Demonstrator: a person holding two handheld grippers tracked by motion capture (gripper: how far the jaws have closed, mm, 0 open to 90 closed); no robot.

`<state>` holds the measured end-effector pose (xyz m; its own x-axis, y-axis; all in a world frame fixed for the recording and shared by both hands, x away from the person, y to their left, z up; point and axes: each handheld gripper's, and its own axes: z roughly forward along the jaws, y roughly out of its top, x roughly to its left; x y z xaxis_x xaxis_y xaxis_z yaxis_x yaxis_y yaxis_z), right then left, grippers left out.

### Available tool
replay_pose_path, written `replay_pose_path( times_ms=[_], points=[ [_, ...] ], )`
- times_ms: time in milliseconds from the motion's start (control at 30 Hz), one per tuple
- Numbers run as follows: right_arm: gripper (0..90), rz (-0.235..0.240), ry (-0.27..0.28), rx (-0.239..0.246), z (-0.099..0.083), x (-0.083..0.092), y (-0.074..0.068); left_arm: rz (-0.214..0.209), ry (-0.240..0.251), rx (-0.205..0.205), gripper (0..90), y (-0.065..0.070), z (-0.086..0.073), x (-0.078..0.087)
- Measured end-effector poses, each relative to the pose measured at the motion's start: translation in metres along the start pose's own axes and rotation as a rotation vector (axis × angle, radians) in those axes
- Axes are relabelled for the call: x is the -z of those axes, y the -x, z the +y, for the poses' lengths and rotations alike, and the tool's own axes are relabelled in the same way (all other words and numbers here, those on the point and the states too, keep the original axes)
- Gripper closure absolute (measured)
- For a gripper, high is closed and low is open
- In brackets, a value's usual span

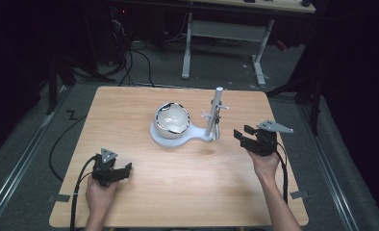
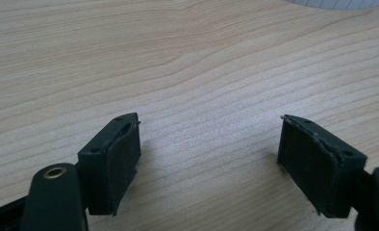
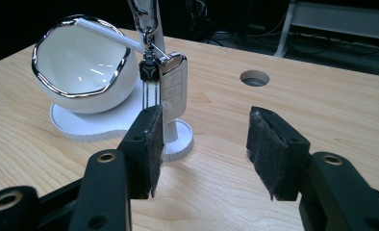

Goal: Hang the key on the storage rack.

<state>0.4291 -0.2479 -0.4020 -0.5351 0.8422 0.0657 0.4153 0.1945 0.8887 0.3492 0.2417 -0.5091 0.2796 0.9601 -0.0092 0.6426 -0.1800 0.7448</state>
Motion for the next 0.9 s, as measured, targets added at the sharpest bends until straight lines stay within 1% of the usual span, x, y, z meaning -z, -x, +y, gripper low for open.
replay_pose_path(
  times_ms=[167,467,900],
  points=[
    [47.1,-0.008,0.011,0.0,-0.002,0.004,0.002,0.001,0.0,-0.001,23.3,0.0,0.0,0.0],
    [47.0,-0.017,0.02,-0.014,-0.008,0.011,0.007,0.0,-0.001,-0.002,23.2,0.0,0.0,0.0],
    [47.1,-0.03,0.02,-0.025,-0.016,0.02,0.013,0.001,-0.001,-0.002,23.2,0.0,0.0,0.0]
  ],
)
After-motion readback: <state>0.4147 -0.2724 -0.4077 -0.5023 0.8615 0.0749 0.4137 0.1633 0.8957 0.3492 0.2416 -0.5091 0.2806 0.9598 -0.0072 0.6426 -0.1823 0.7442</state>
